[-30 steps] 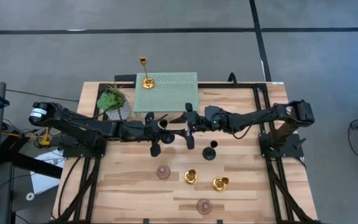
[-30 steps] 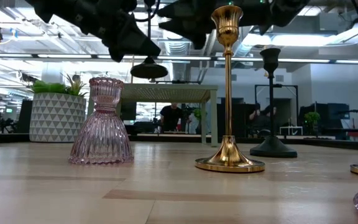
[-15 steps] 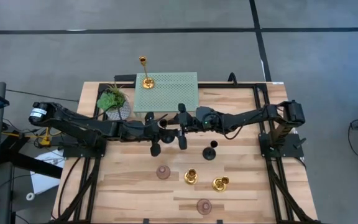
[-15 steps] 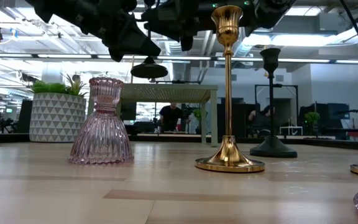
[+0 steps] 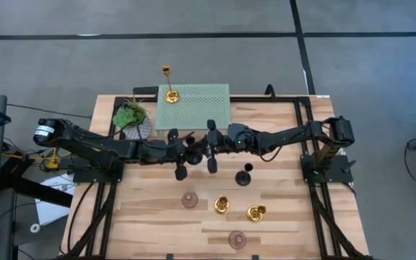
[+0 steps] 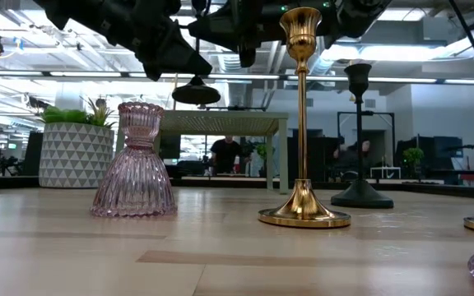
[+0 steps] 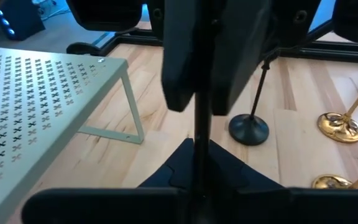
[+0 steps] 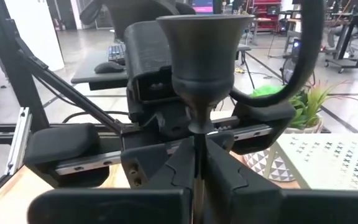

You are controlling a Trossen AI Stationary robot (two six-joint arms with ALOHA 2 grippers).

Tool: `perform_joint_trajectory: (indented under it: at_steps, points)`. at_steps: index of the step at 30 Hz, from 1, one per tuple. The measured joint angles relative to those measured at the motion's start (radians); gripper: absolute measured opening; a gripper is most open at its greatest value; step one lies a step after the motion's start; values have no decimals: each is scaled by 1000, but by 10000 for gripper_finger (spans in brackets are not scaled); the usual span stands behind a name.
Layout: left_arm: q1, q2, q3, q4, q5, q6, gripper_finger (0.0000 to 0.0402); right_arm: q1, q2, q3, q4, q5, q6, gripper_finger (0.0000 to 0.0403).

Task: Pick & Place candle stick holders
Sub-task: Put the bottom left black candle holder on the shelf

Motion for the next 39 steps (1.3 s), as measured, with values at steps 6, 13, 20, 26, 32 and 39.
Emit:
perform_joint_trajectory:
  at_steps: [6, 13, 20, 26, 32, 39]
  points:
    - [-25, -32, -2, -32, -11, 61, 26, -23, -2, 2, -8, -17, 24, 5]
    - [-66, -121, -2, -157, -103, 83, 37, -37, -13, 1, -36, -19, 29, 2]
    - [-99, -180, 0, -187, -124, 83, 37, -56, -38, -3, -80, 12, 7, 1]
    - [-140, -180, 0, -207, -126, 81, 38, -72, -73, -2, -105, -2, 3, 1]
    - [-220, -179, 0, -243, -129, 76, 29, -117, -109, 99, -329, -5, 1, 1]
    - [-361, -179, 0, -253, -160, 42, 12, -146, -103, 354, -631, -8, -88, 0]
